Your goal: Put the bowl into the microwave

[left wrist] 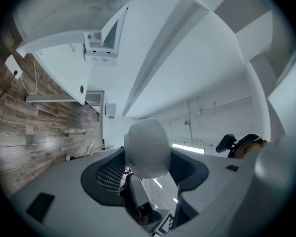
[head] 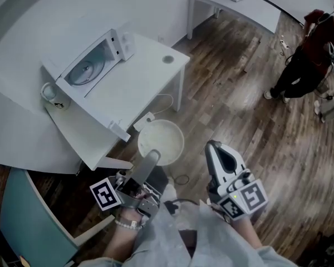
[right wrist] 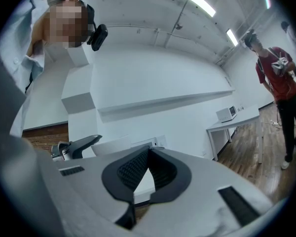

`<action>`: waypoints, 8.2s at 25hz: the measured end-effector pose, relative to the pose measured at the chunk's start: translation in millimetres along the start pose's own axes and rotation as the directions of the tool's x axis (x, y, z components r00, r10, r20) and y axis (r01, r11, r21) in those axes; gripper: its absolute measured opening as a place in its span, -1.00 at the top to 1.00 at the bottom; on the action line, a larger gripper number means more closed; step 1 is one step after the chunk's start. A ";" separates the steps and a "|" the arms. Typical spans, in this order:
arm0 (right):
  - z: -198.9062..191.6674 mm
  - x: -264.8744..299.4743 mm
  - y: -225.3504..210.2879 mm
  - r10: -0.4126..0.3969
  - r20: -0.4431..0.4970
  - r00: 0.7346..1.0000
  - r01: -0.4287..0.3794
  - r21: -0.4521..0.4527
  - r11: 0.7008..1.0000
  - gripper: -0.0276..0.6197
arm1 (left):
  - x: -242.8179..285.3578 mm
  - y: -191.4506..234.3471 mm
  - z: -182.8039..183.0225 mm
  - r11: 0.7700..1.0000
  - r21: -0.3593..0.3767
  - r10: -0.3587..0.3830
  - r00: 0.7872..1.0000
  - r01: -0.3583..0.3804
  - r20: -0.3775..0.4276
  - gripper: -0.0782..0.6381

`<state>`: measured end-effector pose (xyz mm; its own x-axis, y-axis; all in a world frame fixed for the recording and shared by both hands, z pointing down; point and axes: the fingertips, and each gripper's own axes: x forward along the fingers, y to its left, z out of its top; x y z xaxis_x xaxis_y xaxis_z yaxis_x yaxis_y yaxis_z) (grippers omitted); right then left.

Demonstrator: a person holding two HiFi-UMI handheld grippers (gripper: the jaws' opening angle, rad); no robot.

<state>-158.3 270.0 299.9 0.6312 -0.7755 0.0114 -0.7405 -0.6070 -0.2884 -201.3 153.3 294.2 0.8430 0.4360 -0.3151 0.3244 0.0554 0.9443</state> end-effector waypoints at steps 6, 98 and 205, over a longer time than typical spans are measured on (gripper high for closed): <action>6.7 34.9 -4.9 -0.033 0.014 0.999 0.034 -0.014 0.999 0.92 | 18.6 8.4 30.9 1.000 -0.016 -0.006 0.999 0.006 -0.044 0.06; 32.0 396.3 -133.6 0.589 -0.208 0.781 -0.596 0.035 0.802 0.92 | 162.5 89.9 288.0 0.979 0.173 -0.024 0.781 -0.108 0.624 0.06; -214.2 591.3 76.1 0.740 -0.612 0.280 -0.945 -0.037 0.326 -0.20 | 2.4 254.9 494.2 0.923 -0.019 0.180 0.389 -0.384 0.904 0.06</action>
<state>109.2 -271.8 489.8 -0.5125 -0.7722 0.3756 -0.8463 0.5281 -0.0691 95.5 -275.4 487.3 0.7739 -0.6322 -0.0384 -0.0318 -0.0994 0.9945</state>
